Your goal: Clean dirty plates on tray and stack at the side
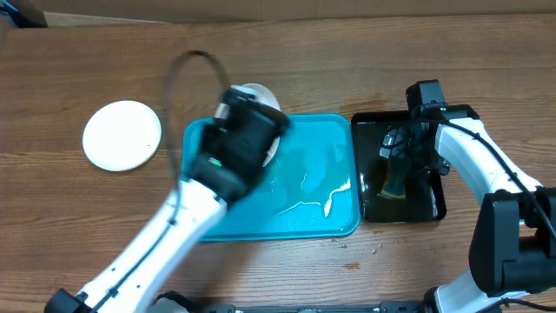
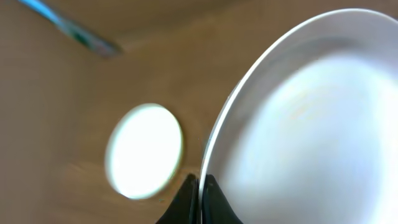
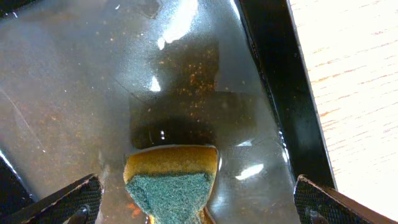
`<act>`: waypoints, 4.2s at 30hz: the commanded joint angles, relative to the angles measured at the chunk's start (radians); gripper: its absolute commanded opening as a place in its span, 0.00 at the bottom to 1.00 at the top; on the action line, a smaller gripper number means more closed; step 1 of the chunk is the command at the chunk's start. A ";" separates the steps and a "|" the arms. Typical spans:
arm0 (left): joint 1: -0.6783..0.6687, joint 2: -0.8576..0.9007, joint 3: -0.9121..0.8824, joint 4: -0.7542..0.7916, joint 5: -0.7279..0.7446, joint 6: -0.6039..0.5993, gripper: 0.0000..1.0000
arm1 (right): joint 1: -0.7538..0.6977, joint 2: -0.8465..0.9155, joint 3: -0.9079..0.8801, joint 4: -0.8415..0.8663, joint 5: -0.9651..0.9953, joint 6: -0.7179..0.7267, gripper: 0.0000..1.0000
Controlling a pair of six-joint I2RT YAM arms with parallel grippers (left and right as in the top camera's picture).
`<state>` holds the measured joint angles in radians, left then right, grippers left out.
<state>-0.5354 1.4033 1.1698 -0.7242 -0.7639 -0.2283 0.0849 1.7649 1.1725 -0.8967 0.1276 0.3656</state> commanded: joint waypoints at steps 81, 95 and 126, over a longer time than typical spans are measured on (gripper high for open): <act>0.741 0.347 0.059 0.246 1.197 0.015 1.00 | 0.011 -1.024 0.013 0.007 0.069 0.002 1.00; 0.741 0.347 0.059 0.246 1.197 0.016 1.00 | 0.011 -1.626 -0.067 0.004 0.347 -0.021 1.00; 0.741 0.347 0.059 0.246 1.197 0.016 1.00 | -0.048 -1.761 -1.139 0.978 0.009 0.010 1.00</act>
<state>0.2089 1.7618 1.2091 -0.4786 0.4358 -0.2321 0.0406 0.0147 0.0673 0.0803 0.1444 0.3672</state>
